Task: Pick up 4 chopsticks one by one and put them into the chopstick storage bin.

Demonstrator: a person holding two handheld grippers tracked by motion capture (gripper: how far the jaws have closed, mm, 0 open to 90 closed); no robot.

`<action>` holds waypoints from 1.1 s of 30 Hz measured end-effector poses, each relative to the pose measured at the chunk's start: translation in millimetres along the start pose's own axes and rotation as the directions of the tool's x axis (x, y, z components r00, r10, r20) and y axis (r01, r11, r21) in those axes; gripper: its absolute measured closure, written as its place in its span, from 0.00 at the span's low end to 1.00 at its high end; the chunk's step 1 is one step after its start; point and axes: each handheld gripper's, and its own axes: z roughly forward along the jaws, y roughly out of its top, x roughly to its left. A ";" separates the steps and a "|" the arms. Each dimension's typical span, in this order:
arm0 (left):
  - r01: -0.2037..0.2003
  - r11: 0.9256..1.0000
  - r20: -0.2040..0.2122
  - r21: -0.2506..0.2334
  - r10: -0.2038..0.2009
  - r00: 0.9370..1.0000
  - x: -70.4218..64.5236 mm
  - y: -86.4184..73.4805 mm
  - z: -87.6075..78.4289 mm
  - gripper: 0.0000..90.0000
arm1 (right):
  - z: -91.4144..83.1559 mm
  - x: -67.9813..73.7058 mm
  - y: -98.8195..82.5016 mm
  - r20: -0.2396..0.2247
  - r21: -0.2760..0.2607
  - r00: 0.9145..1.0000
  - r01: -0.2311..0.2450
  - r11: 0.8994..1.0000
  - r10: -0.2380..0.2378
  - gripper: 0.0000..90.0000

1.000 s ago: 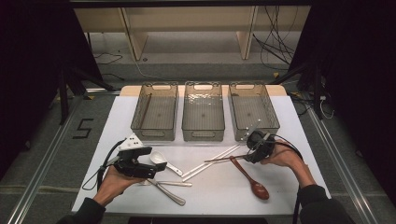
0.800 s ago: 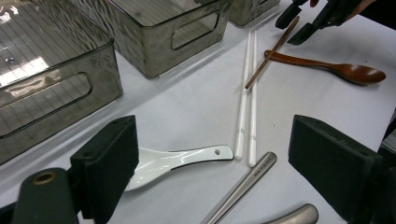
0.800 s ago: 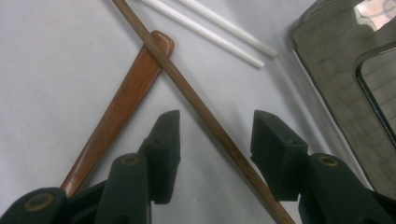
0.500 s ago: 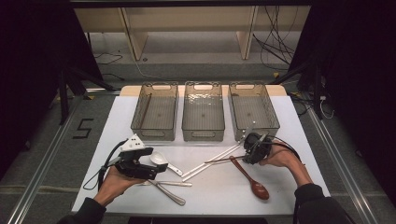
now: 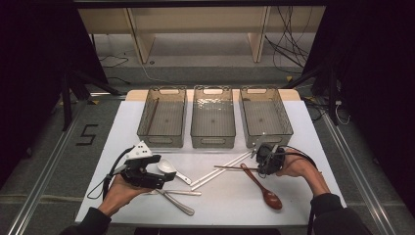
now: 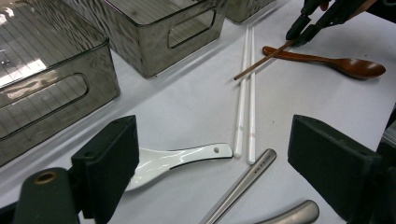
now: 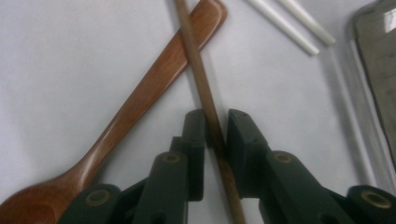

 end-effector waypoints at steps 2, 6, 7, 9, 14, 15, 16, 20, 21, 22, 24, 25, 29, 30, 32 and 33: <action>0.000 1.000 0.003 0.004 0.000 1.000 0.1 -0.1 0.2 0.18 | -0.9 1.8 -0.1 -0.012 0.010 1.000 0.013 1.000 -0.013 0.91; 0.001 1.000 0.006 0.011 -0.001 1.000 -0.2 -0.3 1.2 0.18 | -0.7 3.8 -0.1 -0.011 0.013 0.999 0.048 0.999 -0.047 0.94; -0.001 1.000 0.007 0.015 0.001 1.000 -0.1 -0.4 1.3 0.18 | -0.9 4.0 -0.2 -0.015 0.014 0.998 0.055 0.998 -0.055 0.94; -0.002 1.000 0.007 0.016 0.002 1.000 -0.2 -0.5 1.4 0.18 | -1.1 4.4 -0.5 -0.018 0.015 0.998 0.064 0.998 -0.064 0.94; -0.002 1.000 0.003 0.017 0.002 1.000 0.9 -0.6 1.6 0.18 | -6.4 5.5 -1.3 -0.011 -0.014 0.998 0.066 0.998 -0.067 0.95; 0.000 1.000 0.004 0.016 0.000 1.000 0.9 -0.6 1.9 0.18 | -8.6 5.3 -1.3 -0.005 -0.026 0.997 0.075 0.997 -0.075 0.95; -0.001 1.000 0.003 0.017 0.001 1.000 1.0 -0.6 2.0 0.18 | -10.9 6.2 -0.9 -0.003 -0.039 0.998 0.066 0.997 -0.066 0.95; -0.008 1.000 0.006 0.025 0.008 1.000 0.9 -0.4 3.2 0.18 | -18.5 9.4 2.7 0.008 -0.058 0.997 0.074 0.996 -0.073 0.95; -0.010 1.000 0.009 0.027 0.010 1.000 0.7 -0.2 3.9 0.18 | -19.9 10.3 4.0 0.016 -0.064 0.997 0.078 0.995 -0.077 0.95; -0.013 0.999 0.009 0.029 0.013 1.000 0.4 0.5 4.5 0.18 | -21.5 12.3 5.4 0.023 -0.066 0.997 0.075 0.995 -0.074 0.95; -0.022 0.999 0.015 0.029 0.022 1.000 0.0 2.7 4.7 0.18 | -25.4 16.0 7.8 0.024 -0.080 0.996 0.087 0.993 -0.085 0.95; -0.029 0.999 0.021 0.030 0.029 0.999 -0.5 4.2 4.7 0.18 | -27.2 18.9 8.9 0.030 -0.094 0.996 0.086 0.992 -0.083 0.95; -0.057 0.998 0.035 0.034 0.056 0.998 -5.2 10.8 5.2 0.18 | -37.7 30.7 14.5 0.046 -0.114 0.993 0.115 0.987 -0.110 0.95; -0.066 0.997 0.042 0.040 0.065 0.997 -7.0 12.7 5.9 0.18 | -39.7 33.3 16.2 0.056 -0.124 0.991 0.129 0.984 -0.123 0.95; -0.083 0.995 0.047 0.046 0.081 0.996 -11.5 16.5 8.1 0.18 | -44.3 40.3 20.5 0.063 -0.129 0.988 0.147 0.981 -0.139 0.95; -0.094 0.994 0.050 0.052 0.092 0.994 -13.7 18.6 9.1 0.18 | -46.5 43.4 22.8 0.063 -0.134 0.987 0.155 0.979 -0.148 0.95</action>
